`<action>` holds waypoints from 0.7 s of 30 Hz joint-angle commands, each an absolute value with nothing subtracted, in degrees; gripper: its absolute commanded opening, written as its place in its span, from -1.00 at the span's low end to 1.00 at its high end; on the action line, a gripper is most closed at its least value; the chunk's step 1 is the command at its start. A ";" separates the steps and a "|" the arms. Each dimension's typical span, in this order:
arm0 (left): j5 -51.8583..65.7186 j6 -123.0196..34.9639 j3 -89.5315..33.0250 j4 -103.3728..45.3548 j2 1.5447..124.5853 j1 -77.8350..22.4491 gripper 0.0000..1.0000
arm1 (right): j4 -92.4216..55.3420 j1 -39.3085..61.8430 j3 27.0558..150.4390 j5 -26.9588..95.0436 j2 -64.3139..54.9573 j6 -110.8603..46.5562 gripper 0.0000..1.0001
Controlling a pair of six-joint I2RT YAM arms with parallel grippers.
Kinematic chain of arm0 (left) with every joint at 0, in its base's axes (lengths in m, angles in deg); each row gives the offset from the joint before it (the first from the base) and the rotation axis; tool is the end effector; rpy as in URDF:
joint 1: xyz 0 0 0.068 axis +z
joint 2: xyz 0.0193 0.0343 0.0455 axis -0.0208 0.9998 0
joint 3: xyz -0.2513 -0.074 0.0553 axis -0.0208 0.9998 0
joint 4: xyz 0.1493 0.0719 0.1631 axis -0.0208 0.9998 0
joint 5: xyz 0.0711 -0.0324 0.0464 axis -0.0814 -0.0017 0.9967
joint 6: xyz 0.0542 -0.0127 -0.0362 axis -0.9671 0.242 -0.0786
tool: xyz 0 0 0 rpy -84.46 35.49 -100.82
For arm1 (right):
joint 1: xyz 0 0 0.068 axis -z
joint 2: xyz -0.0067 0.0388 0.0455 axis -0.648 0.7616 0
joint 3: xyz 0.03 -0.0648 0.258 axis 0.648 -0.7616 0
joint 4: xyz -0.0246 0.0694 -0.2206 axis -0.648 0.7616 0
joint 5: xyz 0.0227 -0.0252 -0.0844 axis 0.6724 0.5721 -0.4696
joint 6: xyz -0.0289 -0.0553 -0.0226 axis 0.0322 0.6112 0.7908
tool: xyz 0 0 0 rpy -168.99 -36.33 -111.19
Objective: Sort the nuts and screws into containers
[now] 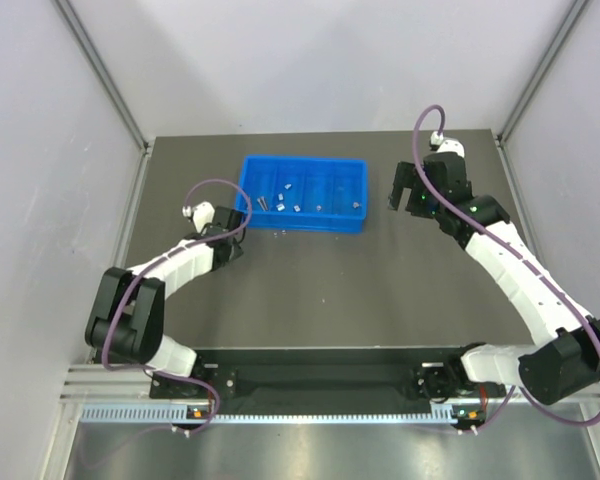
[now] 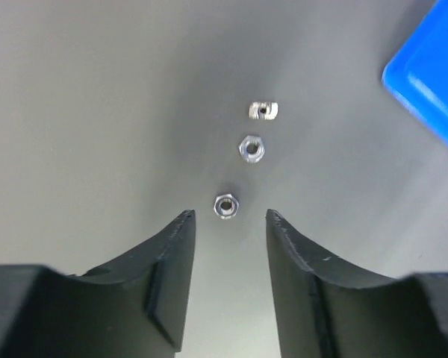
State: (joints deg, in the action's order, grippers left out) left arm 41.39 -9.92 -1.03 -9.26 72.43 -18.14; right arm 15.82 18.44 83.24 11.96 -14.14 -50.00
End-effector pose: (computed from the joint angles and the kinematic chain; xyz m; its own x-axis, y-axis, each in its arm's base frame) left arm 0.2596 -0.0548 0.1782 -0.5880 -0.4920 -0.6421 -0.5530 0.8238 -0.1248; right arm 0.2409 0.0829 0.3391 -0.5742 0.2042 -0.7929 0.0700 0.9771 0.2009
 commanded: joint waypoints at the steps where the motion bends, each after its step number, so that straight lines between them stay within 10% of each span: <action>1: 41.82 -10.61 -3.89 -5.21 73.96 -18.77 -0.02 | 13.82 18.95 83.34 12.34 -15.53 -50.47 1.00; 21: 43.58 -10.08 -6.27 -5.10 80.64 -18.16 -0.20 | 13.82 19.65 81.67 11.81 -16.41 -50.39 0.99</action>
State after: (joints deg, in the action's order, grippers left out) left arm 42.09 -10.51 -4.88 -5.74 79.49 -18.78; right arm 15.87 18.81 82.08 12.53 -14.67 -50.02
